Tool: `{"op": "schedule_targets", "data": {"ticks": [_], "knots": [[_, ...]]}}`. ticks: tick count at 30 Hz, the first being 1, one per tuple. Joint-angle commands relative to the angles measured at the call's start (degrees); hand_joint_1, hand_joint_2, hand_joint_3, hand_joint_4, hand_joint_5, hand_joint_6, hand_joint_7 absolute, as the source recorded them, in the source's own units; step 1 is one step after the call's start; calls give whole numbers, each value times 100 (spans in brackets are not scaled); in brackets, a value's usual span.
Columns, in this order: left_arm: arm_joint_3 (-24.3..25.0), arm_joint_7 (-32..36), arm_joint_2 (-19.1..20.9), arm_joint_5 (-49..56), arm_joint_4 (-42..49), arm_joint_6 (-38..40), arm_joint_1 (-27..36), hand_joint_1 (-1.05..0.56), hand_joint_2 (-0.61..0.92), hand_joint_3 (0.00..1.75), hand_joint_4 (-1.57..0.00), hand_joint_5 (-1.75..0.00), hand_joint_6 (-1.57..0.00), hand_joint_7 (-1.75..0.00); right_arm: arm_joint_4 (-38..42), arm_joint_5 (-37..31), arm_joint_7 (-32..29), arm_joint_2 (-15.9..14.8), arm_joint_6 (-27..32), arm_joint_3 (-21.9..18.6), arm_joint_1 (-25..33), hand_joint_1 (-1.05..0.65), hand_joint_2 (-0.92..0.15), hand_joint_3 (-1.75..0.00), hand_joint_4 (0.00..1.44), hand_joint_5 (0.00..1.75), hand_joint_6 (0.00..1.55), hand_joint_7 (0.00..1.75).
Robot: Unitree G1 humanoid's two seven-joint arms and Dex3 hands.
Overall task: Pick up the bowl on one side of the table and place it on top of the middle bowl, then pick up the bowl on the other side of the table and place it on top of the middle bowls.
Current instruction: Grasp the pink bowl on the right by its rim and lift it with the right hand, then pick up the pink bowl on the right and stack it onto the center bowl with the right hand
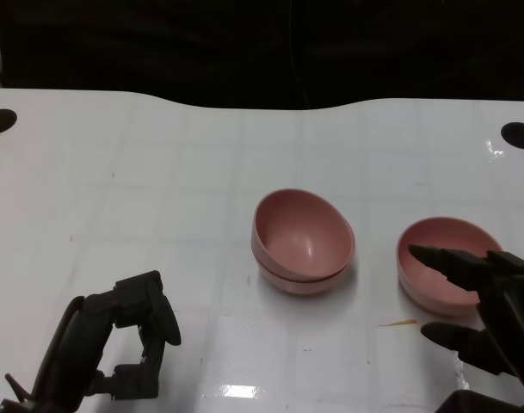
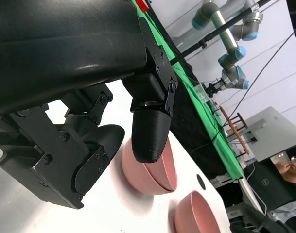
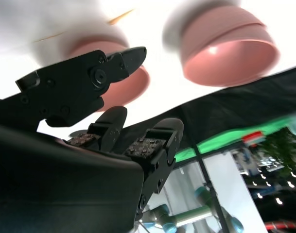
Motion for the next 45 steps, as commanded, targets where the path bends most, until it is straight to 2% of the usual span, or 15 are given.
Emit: {"op": "schedule_targets", "data": {"ticks": [1,8,18,22,25,27,28,29,30,31,32,35,43,44,45], "knots": [[61,-57,50,-8,-51,85,8,4,33,154,-93,-175,-80,-165,-164,-403,60,-173,392,121,26,-47,-78,0,40,37,49,2],[65,-75,70,1,-76,102,15,3,32,156,-93,-175,-80,-164,-66,-830,484,-287,1140,422,-243,-48,-79,0,35,29,43,0],[52,-89,24,12,-195,158,46,4,30,158,-92,-175,-80,-163,1228,-1010,538,-541,1561,959,-1160,-46,-83,-1,40,22,45,1],[41,-62,14,76,-235,186,41,4,30,158,-93,-175,-81,-164,2064,-952,299,-603,1459,1215,-1579,-44,-86,-1,51,18,54,3],[43,-52,9,102,-265,214,51,4,30,158,-93,-175,-81,-165,2518,-850,110,-608,1372,1344,-1804,-36,-88,0,75,15,70,5],[47,-49,3,107,-272,217,52,4,30,159,-94,-175,-81,-165,2811,-745,-142,-621,1208,1399,-1931,-29,-88,0,92,18,84,8],[48,-53,0,101,-282,229,54,3,30,159,-94,-175,-81,-165,2985,-668,-330,-637,1057,1421,-1997,-23,-86,0,101,33,98,8],[49,-56,-1,97,-288,238,57,3,30,159,-95,-175,-81,-165,3113,-605,-472,-656,946,1444,-2045,-18,-86,0,100,66,111,7],[49,-65,-2,89,-301,257,62,3,30,159,-95,-175,-81,-166,3231,-550,-609,-675,832,1466,-2089,-16,-85,0,98,80,117,6],[52,-63,4,96,-285,246,53,3,30,159,-95,-175,-81,-166,3342,-547,-770,-705,728,1509,-2138,-12,-88,-2,90,125,119,36],[57,-57,13,119,-278,244,48,4,30,159,-95,-175,-81,-166,3418,-548,-910,-730,648,1545,-2172,-10,-90,-3,90,154,97,102],[70,-44,31,164,-281,253,43,4,29,159,-94,-175,-80,-165,3577,-475,-1343,-763,384,1586,-2230,-8,-90,-3,90,172,76,160],[79,-17,35,252,-153,182,-42,6,28,160,-94,-175,-80,-164,3173,-396,-2394,-833,-296,1553,-2275,-4,-90,-8,95,175,75,168],[78,-22,30,250,-146,184,-49,6,28,160,-94,-175,-80,-164,3054,-383,-2428,-834,-366,1554,-2276,-4,-75,-37,95,175,76,167],[76,-25,27,248,-135,176,-58,6,27,160,-94,-175,-81,-164,2919,-353,-2408,-830,-415,1550,-2267,-4,-50,-85,95,175,77,167]]}}
